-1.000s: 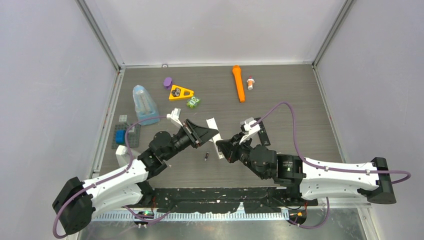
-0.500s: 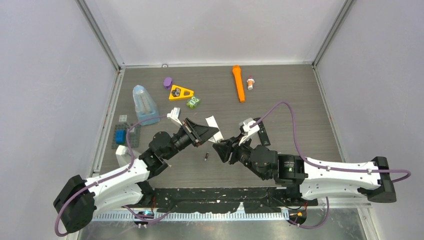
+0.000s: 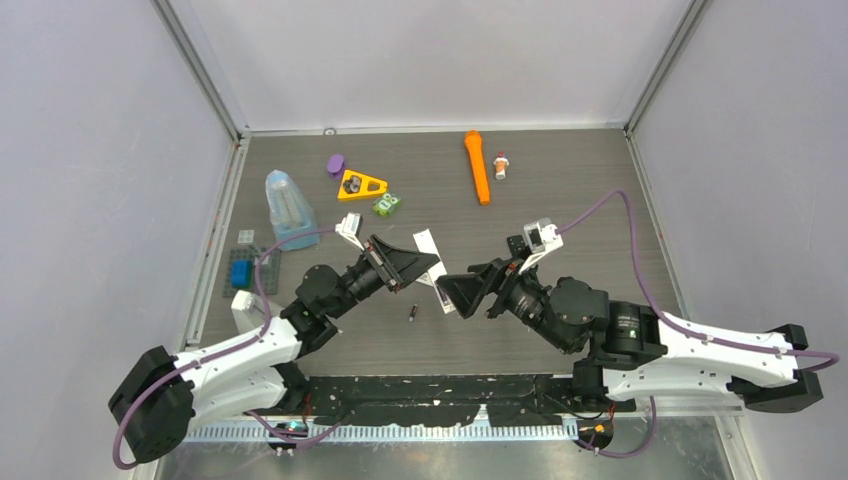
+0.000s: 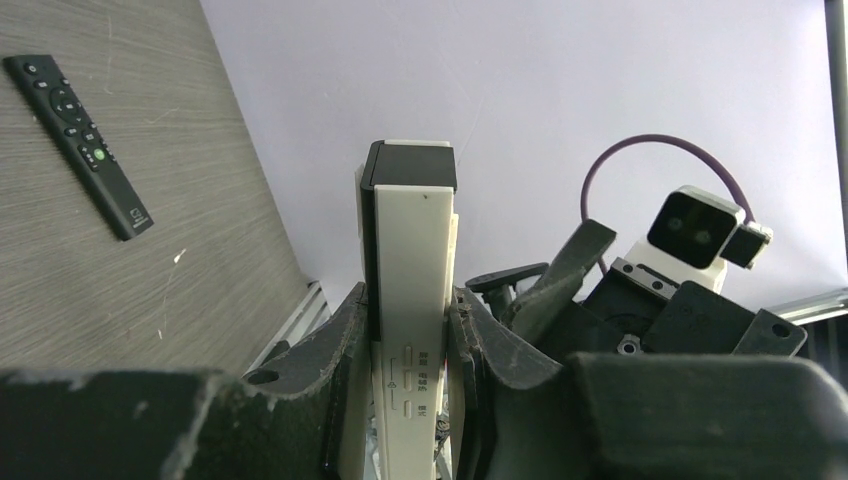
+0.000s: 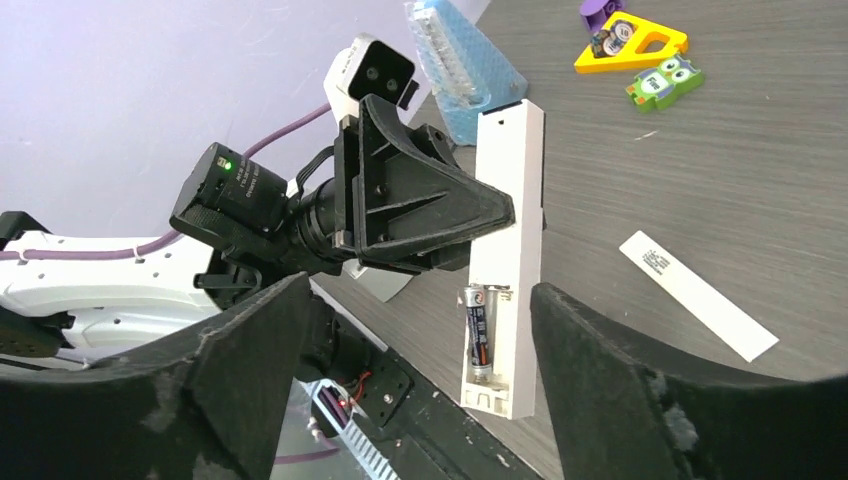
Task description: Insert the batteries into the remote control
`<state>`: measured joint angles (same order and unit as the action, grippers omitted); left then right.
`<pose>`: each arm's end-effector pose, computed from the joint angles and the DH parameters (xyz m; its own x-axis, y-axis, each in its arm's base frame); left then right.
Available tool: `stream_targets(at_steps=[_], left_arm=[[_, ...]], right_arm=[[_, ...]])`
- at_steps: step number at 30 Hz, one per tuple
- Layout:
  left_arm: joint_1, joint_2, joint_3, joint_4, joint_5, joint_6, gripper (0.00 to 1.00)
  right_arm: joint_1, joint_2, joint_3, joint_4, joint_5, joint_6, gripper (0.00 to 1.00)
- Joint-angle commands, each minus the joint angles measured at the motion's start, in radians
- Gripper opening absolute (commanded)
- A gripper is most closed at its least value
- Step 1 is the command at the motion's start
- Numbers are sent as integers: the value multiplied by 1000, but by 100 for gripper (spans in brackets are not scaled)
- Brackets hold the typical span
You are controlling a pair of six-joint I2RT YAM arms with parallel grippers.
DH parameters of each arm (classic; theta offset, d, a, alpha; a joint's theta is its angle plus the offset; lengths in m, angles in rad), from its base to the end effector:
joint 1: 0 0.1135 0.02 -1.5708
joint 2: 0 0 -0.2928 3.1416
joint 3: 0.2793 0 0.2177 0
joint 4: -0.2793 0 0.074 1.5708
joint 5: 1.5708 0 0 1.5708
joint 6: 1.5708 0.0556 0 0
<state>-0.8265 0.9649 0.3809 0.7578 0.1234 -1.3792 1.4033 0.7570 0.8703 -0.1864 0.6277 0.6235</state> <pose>0.1224 -0.1430 0.3112 -0.7749 -0.5967 -0.2085 0.2697 -0.0138 -0.9629 0.0534 0.1198 0.3892 -0.4188 0.3575 -0.8347 -0.5615 0.6204 0.5475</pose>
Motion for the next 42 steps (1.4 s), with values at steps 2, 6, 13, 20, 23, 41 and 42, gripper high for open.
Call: stream_targets(at_steps=[2, 6, 13, 20, 23, 41, 42], left_arm=[[1, 6, -6, 152, 28, 33, 0], [1, -1, -3, 159, 32, 26, 0], [1, -8, -3, 156, 45, -9, 0], [1, -15, 0, 163, 52, -13, 0], [1, -21, -3, 163, 53, -16, 0], [1, -19, 1, 164, 62, -12, 0], [1, -19, 1, 164, 64, -13, 0]], right_arm=[[-16, -7, 79, -222, 10, 250, 100], [-17, -20, 45, -252, -38, 391, 95], [-38, -3, 8, -233, -40, 493, 95], [-158, 35, -30, -135, -209, 537, 95], [-198, 36, -85, -57, -292, 562, 95], [-292, 39, -139, 76, -409, 604, 96], [-296, 41, -145, 80, -418, 608, 96]])
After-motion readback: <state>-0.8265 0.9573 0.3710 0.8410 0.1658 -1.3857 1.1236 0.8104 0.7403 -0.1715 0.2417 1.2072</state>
